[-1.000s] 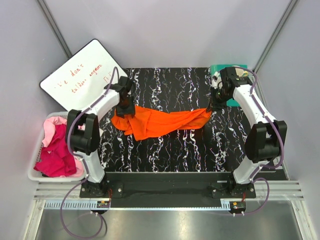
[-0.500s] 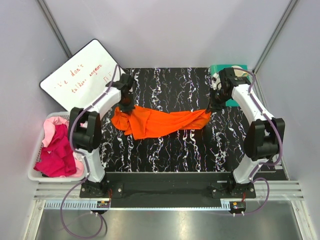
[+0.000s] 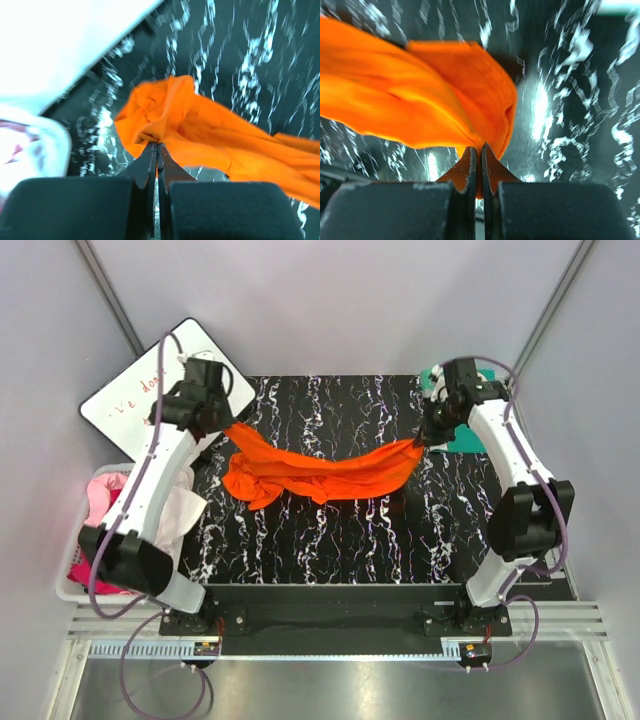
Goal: Fold and stack the t-shirts
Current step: Flatten the tshirt out
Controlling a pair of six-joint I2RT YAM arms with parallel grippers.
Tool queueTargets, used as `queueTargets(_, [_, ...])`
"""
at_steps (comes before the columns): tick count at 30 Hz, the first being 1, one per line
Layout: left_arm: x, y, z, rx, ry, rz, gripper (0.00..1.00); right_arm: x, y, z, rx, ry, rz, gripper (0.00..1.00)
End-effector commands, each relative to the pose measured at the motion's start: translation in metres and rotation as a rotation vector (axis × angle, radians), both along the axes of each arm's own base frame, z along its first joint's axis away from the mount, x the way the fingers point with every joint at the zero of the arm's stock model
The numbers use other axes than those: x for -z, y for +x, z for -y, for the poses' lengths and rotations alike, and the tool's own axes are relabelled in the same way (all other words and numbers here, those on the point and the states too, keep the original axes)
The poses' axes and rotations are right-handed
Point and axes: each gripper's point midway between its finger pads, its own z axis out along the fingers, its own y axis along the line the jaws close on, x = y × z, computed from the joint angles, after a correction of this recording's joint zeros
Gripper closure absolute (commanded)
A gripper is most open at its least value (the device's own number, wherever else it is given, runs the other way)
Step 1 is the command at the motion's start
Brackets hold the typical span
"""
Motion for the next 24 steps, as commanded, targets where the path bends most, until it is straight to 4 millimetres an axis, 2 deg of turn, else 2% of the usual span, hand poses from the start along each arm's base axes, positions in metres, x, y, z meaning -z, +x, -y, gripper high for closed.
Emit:
queueTargets(1, [-0.091, -0.023, -0.037, -0.133, 0.031, 0.251, 1.00, -0.126, 0.008, 0.011, 0.052, 0.000, 0.364, 1.00])
queueTargets(3, [-0.108, -0.034, -0.044, -0.147, 0.038, 0.289, 1.00, -0.171, 0.002, 0.017, 0.073, -0.004, 0.493, 1.00])
queueTargets(4, [-0.118, -0.040, -0.047, -0.156, 0.037, 0.314, 1.00, -0.186, -0.002, 0.018, 0.076, -0.003, 0.534, 1.00])
queueTargets(5, [-0.129, -0.052, -0.050, -0.162, 0.028, 0.338, 1.00, -0.215, -0.011, 0.021, 0.083, -0.001, 0.613, 1.00])
queueTargets(7, [-0.143, -0.065, -0.051, -0.161, 0.005, 0.381, 1.00, -0.241, -0.022, 0.024, 0.085, 0.001, 0.689, 1.00])
queueTargets(8, [-0.155, -0.078, -0.052, -0.158, -0.010, 0.417, 1.00, -0.267, -0.037, 0.027, 0.090, 0.005, 0.761, 1.00])
queueTargets(10, [-0.173, -0.097, -0.052, -0.137, -0.040, 0.471, 1.00, -0.292, -0.055, 0.030, 0.094, 0.012, 0.836, 1.00])
queueTargets(11, [-0.176, -0.105, -0.051, -0.126, -0.046, 0.480, 1.00, -0.310, -0.074, 0.034, 0.101, 0.016, 0.892, 1.00])
queueTargets(12, [-0.180, -0.112, -0.051, -0.119, -0.056, 0.495, 1.00, -0.319, -0.084, 0.037, 0.108, 0.016, 0.923, 1.00])
queueTargets(13, [-0.189, -0.128, -0.053, -0.109, -0.071, 0.532, 1.00, -0.325, -0.094, 0.039, 0.112, 0.016, 0.948, 1.00])
queueTargets(14, [-0.192, -0.137, -0.054, -0.101, -0.071, 0.546, 1.00, -0.338, -0.116, 0.041, 0.116, 0.026, 0.997, 1.00])
queueTargets(16, [-0.202, -0.162, -0.058, -0.085, -0.074, 0.592, 1.00, -0.343, -0.136, 0.043, 0.116, 0.037, 1.028, 1.00])
queueTargets(17, [-0.209, -0.172, -0.061, -0.078, -0.065, 0.614, 1.00, -0.351, -0.156, 0.045, 0.116, 0.043, 1.068, 1.00])
queueTargets(19, [-0.216, -0.197, -0.066, -0.070, -0.067, 0.659, 1.00, -0.350, -0.174, 0.048, 0.117, 0.043, 1.081, 1.00])
queueTargets(20, [-0.219, -0.205, -0.068, -0.069, -0.067, 0.675, 1.00, -0.355, -0.191, 0.050, 0.120, 0.048, 1.114, 1.00])
queueTargets(22, [-0.222, -0.224, -0.072, -0.067, -0.075, 0.706, 1.00, -0.353, -0.211, 0.056, 0.133, 0.040, 1.137, 1.00])
queueTargets(24, [-0.228, -0.233, -0.074, -0.064, -0.081, 0.731, 1.00, -0.352, -0.222, 0.059, 0.141, 0.031, 1.152, 1.00])
